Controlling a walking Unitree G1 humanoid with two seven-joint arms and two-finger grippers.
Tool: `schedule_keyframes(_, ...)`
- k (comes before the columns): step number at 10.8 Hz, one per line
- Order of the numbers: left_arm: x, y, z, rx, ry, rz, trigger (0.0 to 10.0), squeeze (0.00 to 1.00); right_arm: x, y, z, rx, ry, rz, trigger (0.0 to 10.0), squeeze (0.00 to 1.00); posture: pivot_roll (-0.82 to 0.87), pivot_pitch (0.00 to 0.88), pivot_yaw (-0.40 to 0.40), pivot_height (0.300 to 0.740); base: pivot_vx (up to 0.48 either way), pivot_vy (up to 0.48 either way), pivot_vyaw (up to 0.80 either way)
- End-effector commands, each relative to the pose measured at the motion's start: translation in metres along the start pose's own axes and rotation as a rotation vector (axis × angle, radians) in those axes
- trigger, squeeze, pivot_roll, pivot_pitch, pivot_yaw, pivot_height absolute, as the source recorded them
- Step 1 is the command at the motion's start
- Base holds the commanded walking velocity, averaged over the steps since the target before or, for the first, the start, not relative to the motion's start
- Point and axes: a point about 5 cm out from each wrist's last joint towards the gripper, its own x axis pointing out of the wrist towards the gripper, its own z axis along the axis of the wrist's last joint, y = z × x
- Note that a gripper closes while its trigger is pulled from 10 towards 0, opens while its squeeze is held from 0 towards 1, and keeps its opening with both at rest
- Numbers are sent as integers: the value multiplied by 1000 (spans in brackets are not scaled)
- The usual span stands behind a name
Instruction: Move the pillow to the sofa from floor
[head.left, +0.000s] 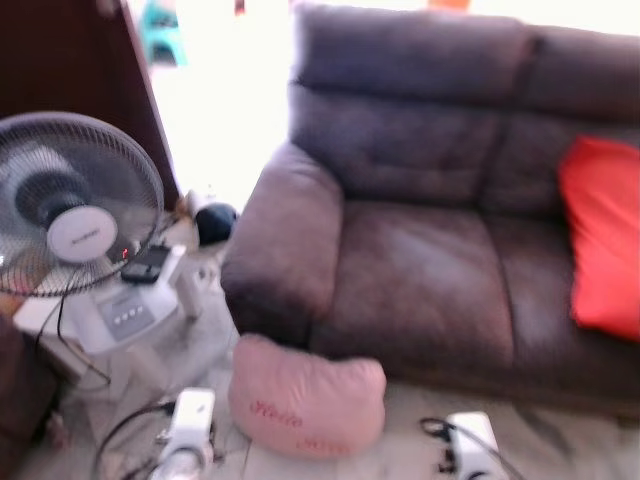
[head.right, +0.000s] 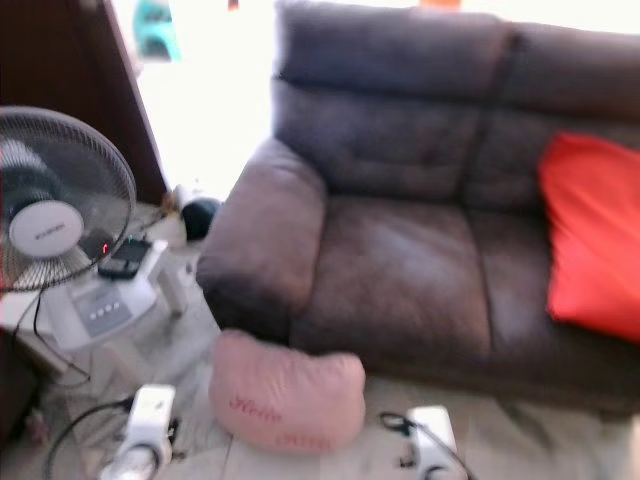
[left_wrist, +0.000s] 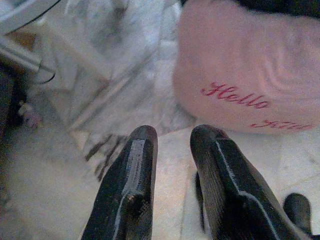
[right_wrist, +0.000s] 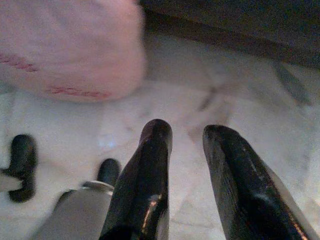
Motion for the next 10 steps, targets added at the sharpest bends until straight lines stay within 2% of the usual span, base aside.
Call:
schedule_keyframes(1,0,-3,-1,-2,8,-8,10000,0,-1,-6,-2,4,-1,-14,10000,0,46,31,-56,740,352,0,0)
schedule_keyframes(3,0,-3,0,-4,8,-10,10000,0,-1,-7,-2,1,1,-14,10000,0,47,29,-58,740,311,0,0)
schedule_keyframes(7,1,-5,3,-24,-15,-25,10000,0,-1,-7,-2,0,0,-15,10000,0,46,23,-60,740,0,0,0)
schedule_keyframes(10,1,-5,2,-33,2,-17,10000,0,-1,-7,-3,6,3,-17,10000,0,47,27,-59,740,0,0,0)
